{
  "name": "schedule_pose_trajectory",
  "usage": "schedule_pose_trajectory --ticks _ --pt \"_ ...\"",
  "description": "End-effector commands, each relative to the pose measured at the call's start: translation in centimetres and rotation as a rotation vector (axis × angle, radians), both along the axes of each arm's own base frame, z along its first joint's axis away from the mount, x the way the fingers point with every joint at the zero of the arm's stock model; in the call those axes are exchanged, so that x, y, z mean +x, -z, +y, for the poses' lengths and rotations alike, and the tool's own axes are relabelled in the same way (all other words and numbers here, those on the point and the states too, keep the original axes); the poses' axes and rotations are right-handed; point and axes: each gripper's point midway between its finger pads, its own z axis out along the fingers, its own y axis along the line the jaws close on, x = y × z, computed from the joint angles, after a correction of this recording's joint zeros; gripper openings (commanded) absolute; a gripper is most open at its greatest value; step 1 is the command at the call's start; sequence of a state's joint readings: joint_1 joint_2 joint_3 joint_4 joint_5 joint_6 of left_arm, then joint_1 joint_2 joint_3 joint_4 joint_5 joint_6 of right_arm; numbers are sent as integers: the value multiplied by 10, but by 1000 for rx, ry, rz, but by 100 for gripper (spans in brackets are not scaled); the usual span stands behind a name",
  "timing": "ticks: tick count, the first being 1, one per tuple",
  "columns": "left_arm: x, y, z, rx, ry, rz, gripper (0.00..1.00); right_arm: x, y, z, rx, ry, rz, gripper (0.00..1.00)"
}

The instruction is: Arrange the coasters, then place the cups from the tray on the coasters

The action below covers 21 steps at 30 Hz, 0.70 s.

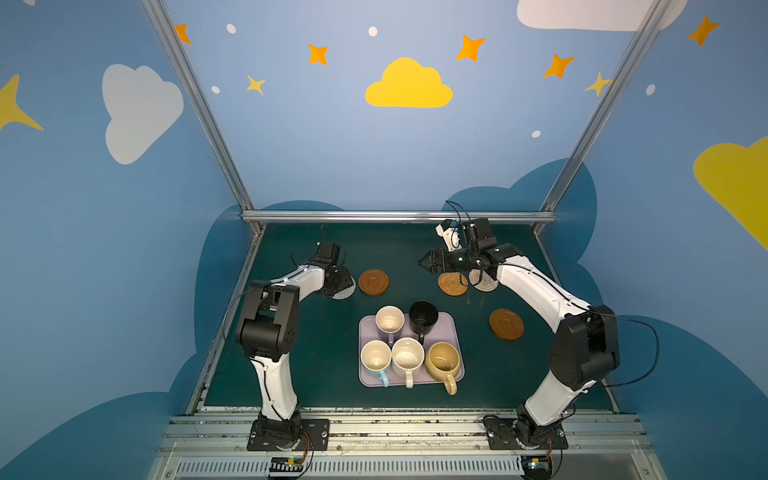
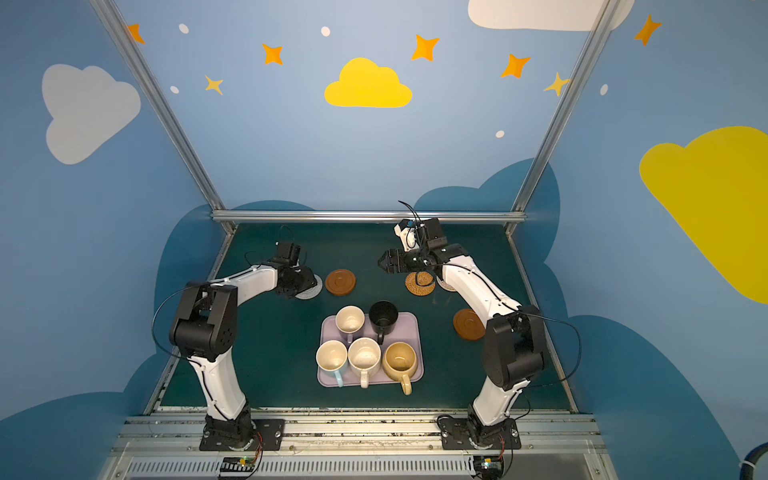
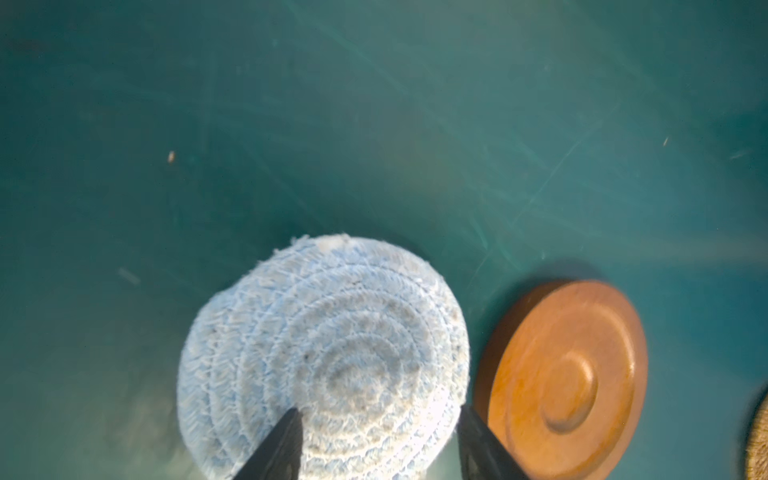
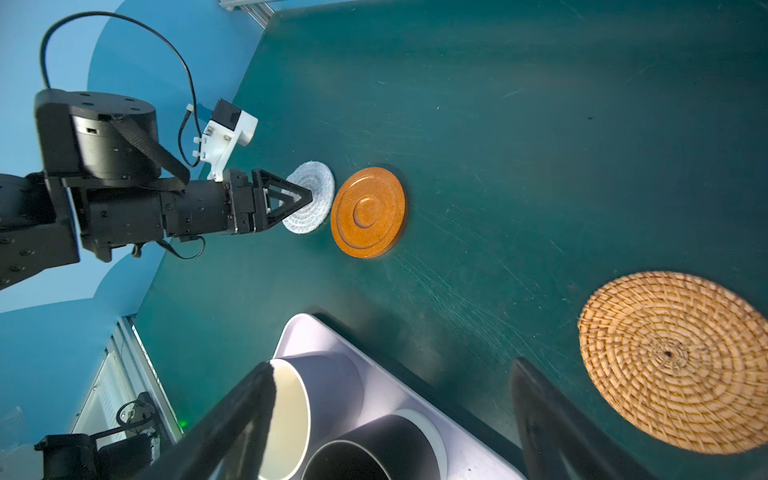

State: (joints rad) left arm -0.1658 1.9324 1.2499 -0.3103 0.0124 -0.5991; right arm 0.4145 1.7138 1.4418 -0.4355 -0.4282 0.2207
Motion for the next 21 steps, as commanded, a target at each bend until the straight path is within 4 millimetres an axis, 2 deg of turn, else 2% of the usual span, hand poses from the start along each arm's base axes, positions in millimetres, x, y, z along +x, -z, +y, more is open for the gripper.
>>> schedule_pose_trajectory --ticks 1,7,10,12,15,21 --pt "-1 -20 3 16 14 -14 64 3 -8 2 -7 -5 -17 88" --pt "-1 -47 4 5 14 -62 66 3 -13 9 20 -4 -14 87" --pt "0 -61 -7 -32 45 -95 64 4 -11 12 -3 12 0 87" --pt "2 -69 -22 -68 91 -121 59 3 -9 18 -2 3 11 87" --pt "3 -65 -46 -120 141 -113 52 3 -9 26 -6 -4 2 87" --pt "11 -35 -74 -49 246 -32 55 3 -9 30 7 9 9 88"
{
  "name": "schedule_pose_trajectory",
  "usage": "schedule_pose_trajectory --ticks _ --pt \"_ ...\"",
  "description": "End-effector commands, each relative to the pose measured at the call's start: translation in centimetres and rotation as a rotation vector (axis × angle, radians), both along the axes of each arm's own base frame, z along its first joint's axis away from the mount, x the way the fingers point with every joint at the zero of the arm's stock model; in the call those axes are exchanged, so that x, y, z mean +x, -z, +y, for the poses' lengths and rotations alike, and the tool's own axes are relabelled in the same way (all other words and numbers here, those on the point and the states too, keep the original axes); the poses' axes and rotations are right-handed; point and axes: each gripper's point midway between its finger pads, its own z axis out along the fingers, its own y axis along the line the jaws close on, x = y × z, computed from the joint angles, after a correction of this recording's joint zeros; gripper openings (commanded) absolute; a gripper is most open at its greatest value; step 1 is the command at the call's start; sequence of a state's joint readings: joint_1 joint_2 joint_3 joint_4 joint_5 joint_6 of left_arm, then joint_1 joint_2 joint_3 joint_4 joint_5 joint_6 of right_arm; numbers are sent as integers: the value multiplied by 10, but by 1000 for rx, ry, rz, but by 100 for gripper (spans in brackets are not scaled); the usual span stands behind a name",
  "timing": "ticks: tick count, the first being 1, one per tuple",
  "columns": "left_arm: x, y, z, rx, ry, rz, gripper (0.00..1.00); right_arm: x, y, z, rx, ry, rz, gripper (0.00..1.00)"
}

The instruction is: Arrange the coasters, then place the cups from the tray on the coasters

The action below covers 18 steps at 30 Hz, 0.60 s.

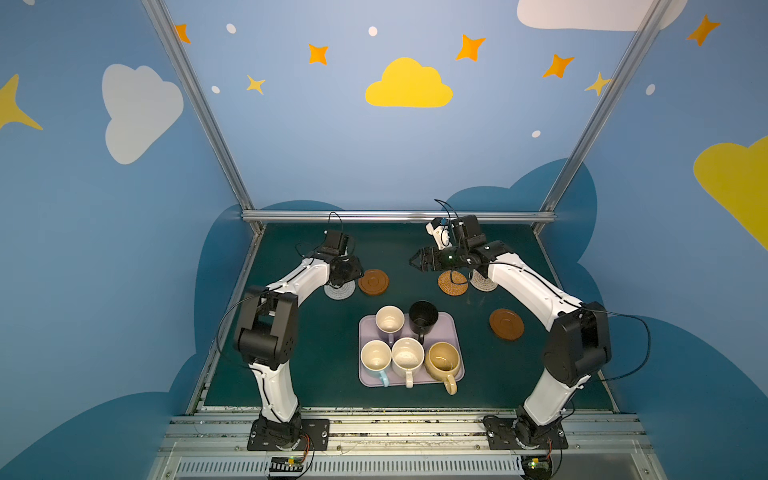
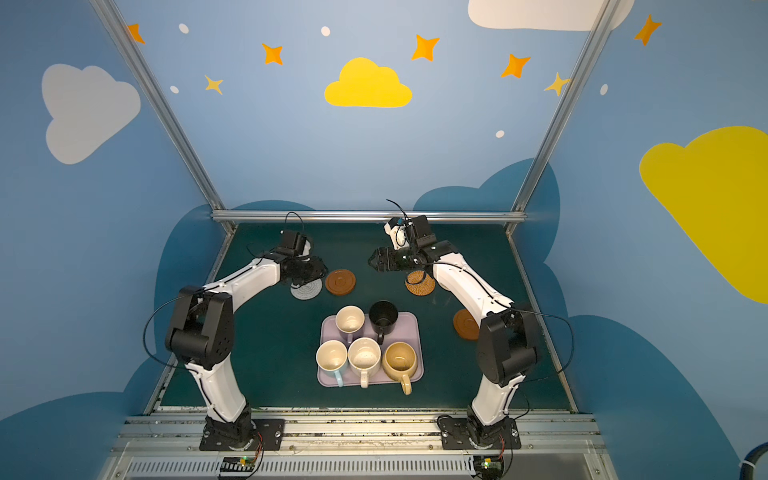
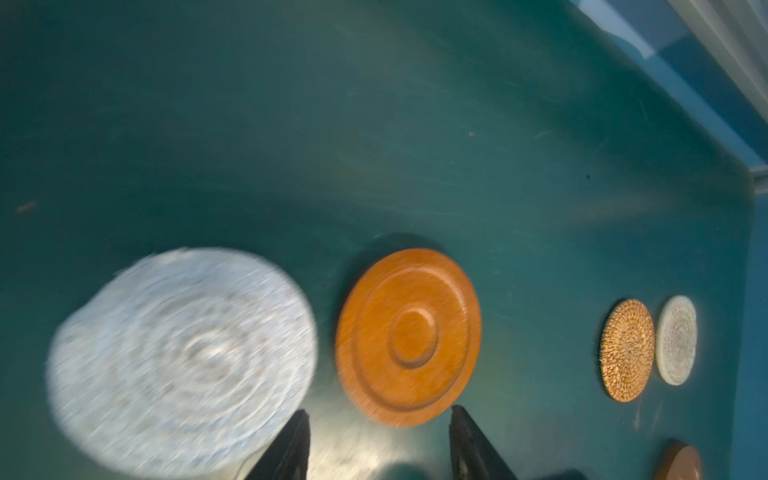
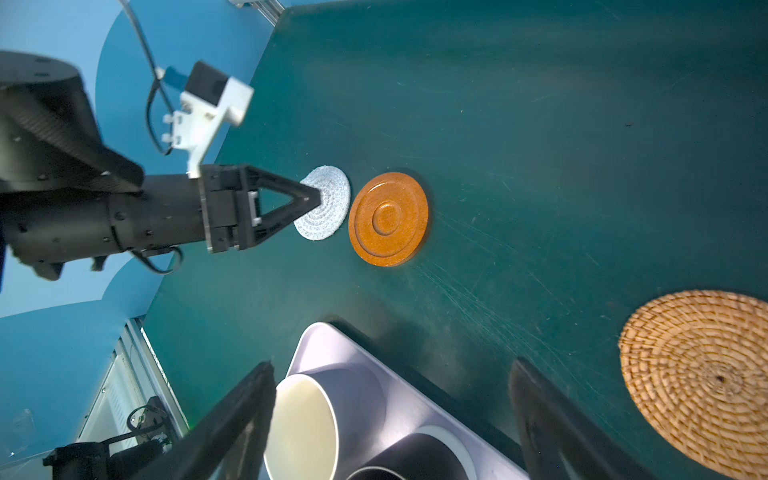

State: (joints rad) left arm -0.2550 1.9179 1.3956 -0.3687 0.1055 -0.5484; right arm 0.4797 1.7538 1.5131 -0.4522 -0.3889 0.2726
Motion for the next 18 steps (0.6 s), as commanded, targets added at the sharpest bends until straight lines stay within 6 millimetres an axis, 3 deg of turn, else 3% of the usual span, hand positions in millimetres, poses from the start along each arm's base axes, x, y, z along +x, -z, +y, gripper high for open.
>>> schedule_pose_trajectory --ticks 1,6,18 --pt "-3 22 -12 40 69 64 55 5 -2 4 3 11 3 87" --pt "2 36 -15 80 70 100 50 3 7 1 -17 7 15 88" --pt "5 62 -13 158 86 158 50 6 8 2 9 0 29 88"
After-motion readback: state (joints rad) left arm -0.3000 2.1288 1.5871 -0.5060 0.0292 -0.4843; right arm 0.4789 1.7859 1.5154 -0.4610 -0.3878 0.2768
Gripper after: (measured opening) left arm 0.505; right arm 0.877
